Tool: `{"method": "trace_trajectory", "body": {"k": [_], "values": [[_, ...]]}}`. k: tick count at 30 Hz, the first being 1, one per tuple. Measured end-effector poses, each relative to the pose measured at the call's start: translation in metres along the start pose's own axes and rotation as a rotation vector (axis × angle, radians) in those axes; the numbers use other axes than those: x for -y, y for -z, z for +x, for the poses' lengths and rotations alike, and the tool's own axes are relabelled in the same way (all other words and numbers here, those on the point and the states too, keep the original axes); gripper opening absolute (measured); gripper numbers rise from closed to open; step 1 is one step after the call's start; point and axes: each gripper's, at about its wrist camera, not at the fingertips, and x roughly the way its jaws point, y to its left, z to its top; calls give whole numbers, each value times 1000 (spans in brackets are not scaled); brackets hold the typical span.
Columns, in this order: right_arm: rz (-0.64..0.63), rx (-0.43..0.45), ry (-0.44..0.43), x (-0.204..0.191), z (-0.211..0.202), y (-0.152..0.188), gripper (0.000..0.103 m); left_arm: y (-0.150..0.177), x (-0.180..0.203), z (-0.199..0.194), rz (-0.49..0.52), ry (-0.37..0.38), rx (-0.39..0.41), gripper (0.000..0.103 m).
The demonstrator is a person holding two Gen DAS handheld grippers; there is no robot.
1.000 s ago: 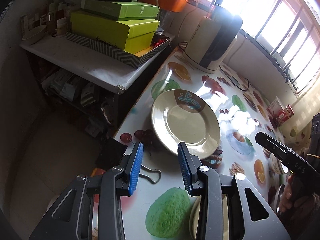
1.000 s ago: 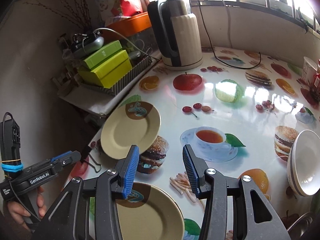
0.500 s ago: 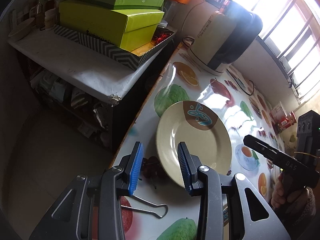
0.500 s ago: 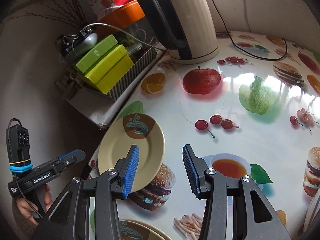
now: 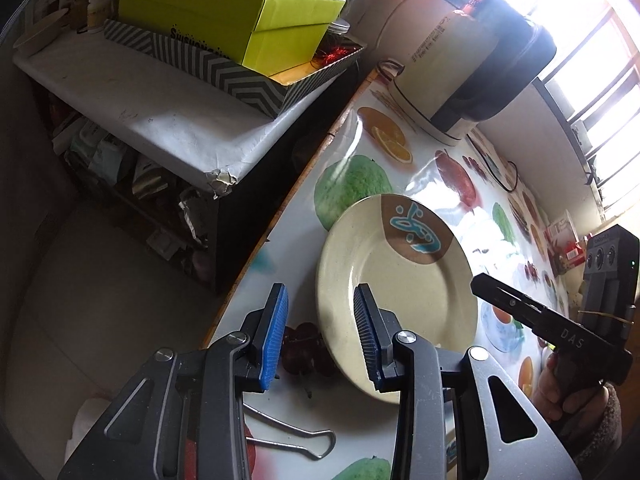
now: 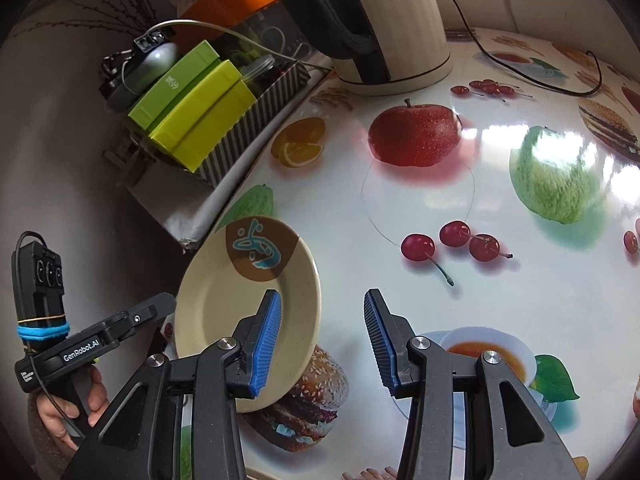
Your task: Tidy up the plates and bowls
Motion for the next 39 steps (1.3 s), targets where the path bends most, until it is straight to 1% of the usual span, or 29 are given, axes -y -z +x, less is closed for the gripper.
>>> {"method": "trace_trajectory", "body": {"k": [5, 6, 7, 11, 13, 14, 21, 39], "values": [[-6, -14, -6, -3, 7, 1, 34, 0, 0, 4, -2, 1, -9, 29], [-7, -16, -5, -4, 8, 1, 33, 1, 0, 4, -3, 1, -10, 24], [-7, -16, -7, -4, 8, 1, 32, 1, 0, 5, -1, 0, -11, 22], [3, -19, -13, -1, 10, 1, 27, 0, 1, 5, 3, 2, -10, 19], [10, -26, -23, 0, 11, 2, 19, 0, 3, 5, 7, 3, -7, 16], [12, -29, -31, 1, 11, 2, 17, 0, 4, 6, 10, 2, -6, 15], [8, -32, -43, -2, 12, 3, 14, 0, 5, 5, 8, 0, -3, 15], [9, -22, -44, -3, 6, 6, 13, 3, 6, -1, 12, -2, 7, 14]]}}
